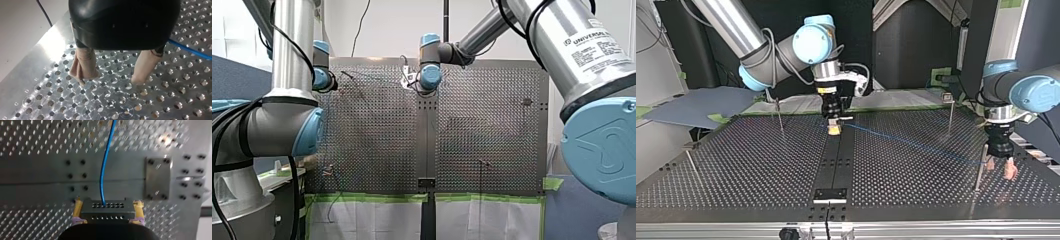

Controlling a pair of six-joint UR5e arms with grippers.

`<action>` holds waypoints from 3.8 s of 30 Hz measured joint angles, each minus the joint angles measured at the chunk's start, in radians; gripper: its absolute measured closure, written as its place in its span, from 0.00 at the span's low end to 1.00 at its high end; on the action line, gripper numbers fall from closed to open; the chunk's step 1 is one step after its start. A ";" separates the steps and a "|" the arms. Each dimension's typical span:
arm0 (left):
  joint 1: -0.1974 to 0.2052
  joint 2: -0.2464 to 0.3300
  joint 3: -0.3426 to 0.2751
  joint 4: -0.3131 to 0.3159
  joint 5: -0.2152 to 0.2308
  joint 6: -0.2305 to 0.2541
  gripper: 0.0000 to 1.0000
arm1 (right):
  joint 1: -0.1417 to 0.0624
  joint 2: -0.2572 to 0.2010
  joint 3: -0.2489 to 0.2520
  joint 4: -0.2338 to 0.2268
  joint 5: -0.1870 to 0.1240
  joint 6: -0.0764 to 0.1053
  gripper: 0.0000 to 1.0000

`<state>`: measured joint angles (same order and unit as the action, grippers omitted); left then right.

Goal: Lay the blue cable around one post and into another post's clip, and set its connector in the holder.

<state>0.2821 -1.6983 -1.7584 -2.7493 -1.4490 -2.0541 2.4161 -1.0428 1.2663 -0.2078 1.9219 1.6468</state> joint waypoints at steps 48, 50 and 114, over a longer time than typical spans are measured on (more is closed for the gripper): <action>-0.012 0.000 -0.002 0.001 -0.003 -0.037 0.00 | -0.201 0.178 0.485 -0.482 0.236 0.225 1.00; -0.012 0.000 -0.002 0.002 -0.003 -0.038 0.00 | -0.217 0.200 0.508 -0.505 0.231 0.221 1.00; -0.016 0.000 -0.002 0.016 0.024 -0.070 0.00 | -0.756 0.320 0.728 -0.913 -0.240 -0.009 1.00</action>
<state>0.2664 -1.6986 -1.7601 -2.7337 -1.4251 -2.1240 1.6601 -0.7228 1.9941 -1.1212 1.6819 1.6375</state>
